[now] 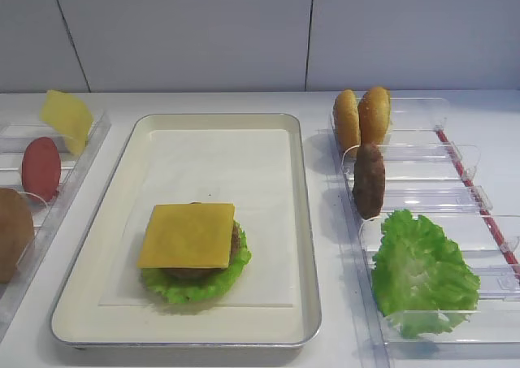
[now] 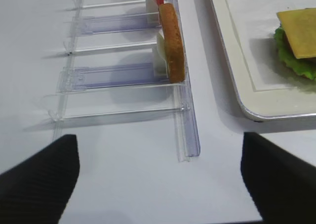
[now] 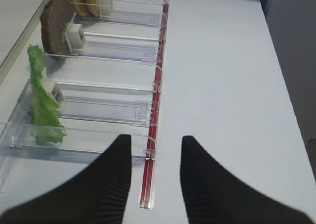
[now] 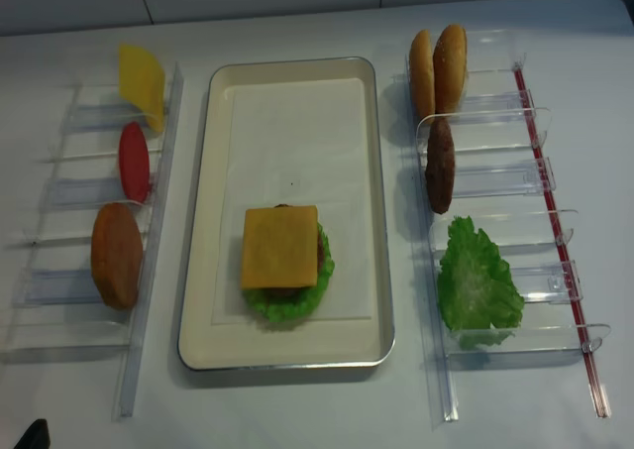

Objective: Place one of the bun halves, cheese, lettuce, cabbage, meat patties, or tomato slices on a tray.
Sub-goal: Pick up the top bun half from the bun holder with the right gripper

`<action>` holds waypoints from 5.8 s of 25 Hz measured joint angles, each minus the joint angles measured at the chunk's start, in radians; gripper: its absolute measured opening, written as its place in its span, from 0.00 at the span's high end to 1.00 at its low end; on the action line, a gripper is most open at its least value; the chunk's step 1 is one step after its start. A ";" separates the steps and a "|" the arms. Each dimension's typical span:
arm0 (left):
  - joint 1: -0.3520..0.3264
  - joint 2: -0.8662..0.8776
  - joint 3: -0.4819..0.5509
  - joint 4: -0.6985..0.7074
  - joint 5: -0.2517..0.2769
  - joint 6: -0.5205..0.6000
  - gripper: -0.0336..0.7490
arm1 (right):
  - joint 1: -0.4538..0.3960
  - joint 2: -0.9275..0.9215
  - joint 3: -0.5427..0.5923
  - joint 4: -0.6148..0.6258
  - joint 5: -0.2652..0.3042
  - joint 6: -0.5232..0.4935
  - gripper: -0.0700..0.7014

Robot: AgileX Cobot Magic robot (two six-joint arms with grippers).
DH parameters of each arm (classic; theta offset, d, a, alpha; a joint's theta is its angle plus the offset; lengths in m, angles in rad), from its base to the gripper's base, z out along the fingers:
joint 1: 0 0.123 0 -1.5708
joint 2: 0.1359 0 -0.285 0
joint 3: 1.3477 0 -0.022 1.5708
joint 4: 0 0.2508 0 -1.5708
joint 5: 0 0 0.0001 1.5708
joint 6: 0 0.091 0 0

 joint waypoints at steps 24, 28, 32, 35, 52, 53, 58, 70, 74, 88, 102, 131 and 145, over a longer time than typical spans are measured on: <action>0.000 0.000 0.000 0.000 0.000 0.000 0.15 | 0.000 0.144 -0.154 0.080 -0.031 -0.077 0.28; 0.000 0.000 0.000 0.000 0.000 0.000 0.15 | 0.000 0.246 -0.204 0.091 -0.035 -0.092 0.18; 0.000 0.000 0.000 0.000 0.000 0.000 0.15 | 0.000 0.359 -0.271 0.169 -0.037 -0.170 0.17; 0.000 0.000 0.000 0.000 -0.001 0.000 0.15 | 0.000 0.455 -0.333 0.249 -0.039 -0.220 0.17; 0.000 0.000 0.000 0.000 -0.001 0.000 0.15 | 0.000 1.039 -0.630 0.703 0.014 -0.506 0.17; 0.000 0.000 0.000 0.000 -0.001 0.000 0.15 | 0.000 1.062 -0.647 0.714 0.014 -0.515 0.17; 0.000 0.000 0.000 0.000 -0.001 0.000 0.15 | 0.000 1.177 -0.743 0.755 0.018 -0.544 0.17; 0.000 0.000 0.000 0.000 -0.001 0.000 0.15 | 0.274 1.450 -0.915 0.459 -0.089 -0.366 0.26; 0.000 0.000 0.000 0.000 -0.001 0.000 0.15 | 0.286 1.550 -1.009 0.272 -0.101 -0.147 0.26; 0.000 0.000 0.000 0.000 -0.001 0.000 0.15 | 0.286 1.798 -1.126 0.078 -0.151 0.134 0.26; 0.000 0.000 0.000 0.000 -0.001 0.000 0.15 | 0.286 1.901 -1.126 -0.055 -0.272 0.256 0.26; 0.000 0.000 0.000 0.000 -0.001 0.000 0.15 | 0.286 1.986 -1.126 -0.143 -0.353 0.294 0.41; 0.000 0.000 0.000 0.000 -0.001 0.000 0.15 | 0.286 2.006 -1.126 -0.169 -0.353 0.307 0.54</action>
